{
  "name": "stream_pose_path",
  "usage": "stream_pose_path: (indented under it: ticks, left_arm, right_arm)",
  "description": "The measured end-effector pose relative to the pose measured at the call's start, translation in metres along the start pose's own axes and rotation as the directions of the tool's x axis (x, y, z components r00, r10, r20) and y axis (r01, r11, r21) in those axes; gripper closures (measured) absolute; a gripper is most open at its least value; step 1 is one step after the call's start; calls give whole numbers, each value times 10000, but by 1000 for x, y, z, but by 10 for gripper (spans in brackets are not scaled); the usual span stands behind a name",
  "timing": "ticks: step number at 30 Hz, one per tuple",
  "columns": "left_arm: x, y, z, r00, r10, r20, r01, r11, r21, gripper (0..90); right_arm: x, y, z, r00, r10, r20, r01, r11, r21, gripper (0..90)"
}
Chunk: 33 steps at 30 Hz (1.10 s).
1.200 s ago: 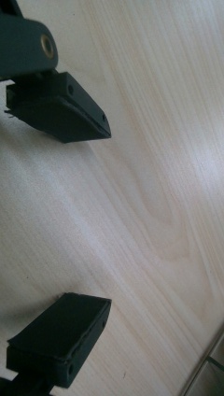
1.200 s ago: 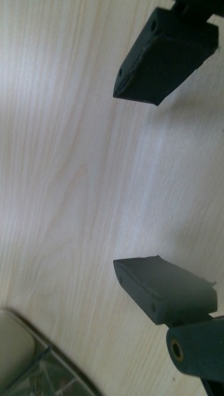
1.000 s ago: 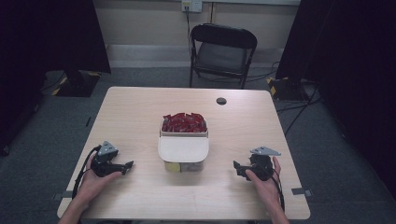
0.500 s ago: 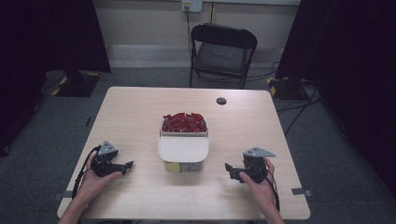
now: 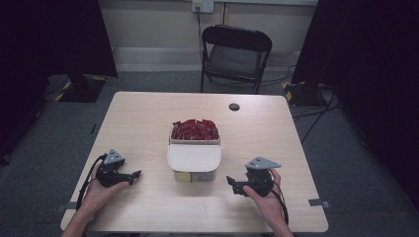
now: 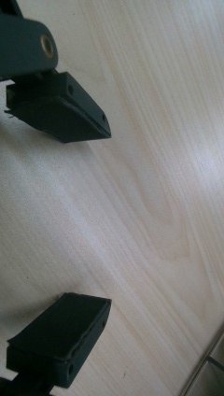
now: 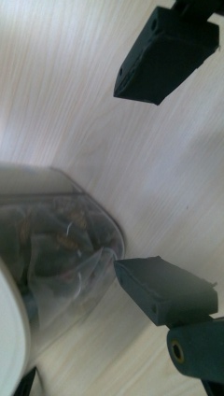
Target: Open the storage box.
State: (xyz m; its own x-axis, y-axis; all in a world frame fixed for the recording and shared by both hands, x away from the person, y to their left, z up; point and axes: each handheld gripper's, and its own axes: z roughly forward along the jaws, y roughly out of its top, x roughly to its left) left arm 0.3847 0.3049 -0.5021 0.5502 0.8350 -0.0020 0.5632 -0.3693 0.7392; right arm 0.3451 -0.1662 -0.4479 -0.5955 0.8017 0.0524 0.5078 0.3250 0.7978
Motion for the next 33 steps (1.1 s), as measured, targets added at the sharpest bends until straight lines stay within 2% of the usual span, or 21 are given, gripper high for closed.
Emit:
stream_pose_path:
  ticks: [5, 12, 17, 18, 22, 33]
  left_arm:
    - [0, 0, 0, 10000, 0, 1, 0, 10000, 0, 153]
    - [0, 0, 0, 10000, 5, 1, -5, 10000, 4, 153]
    - [0, 0, 0, 10000, 0, -1, 0, 10000, 0, 153]
    - [0, 0, 0, 10000, 3, 0, -3, 10000, 2, 153]
    - [0, 0, 0, 10000, -1, 1, 1, 10000, 0, 153]
    - [0, 0, 0, 10000, 5, 1, -5, 10000, 3, 153]
  right_arm:
    - [12, 6, 1, 9997, -233, -88, 232, 9996, -136, 145]
    - [26, 10, 10, 9968, -407, -691, 407, 9992, -6, 145]
    - [27, 13, 16, 9950, -260, -961, 263, 9997, 18, 145]
    - [27, 16, 21, 9943, -55, -1068, 51, 10000, -37, 147]
    - [28, 21, 27, 9926, -16, -1211, 9, 10000, -54, 149]
    - [27, 30, 37, 9934, 0, -1147, 3, 10000, 33, 152]
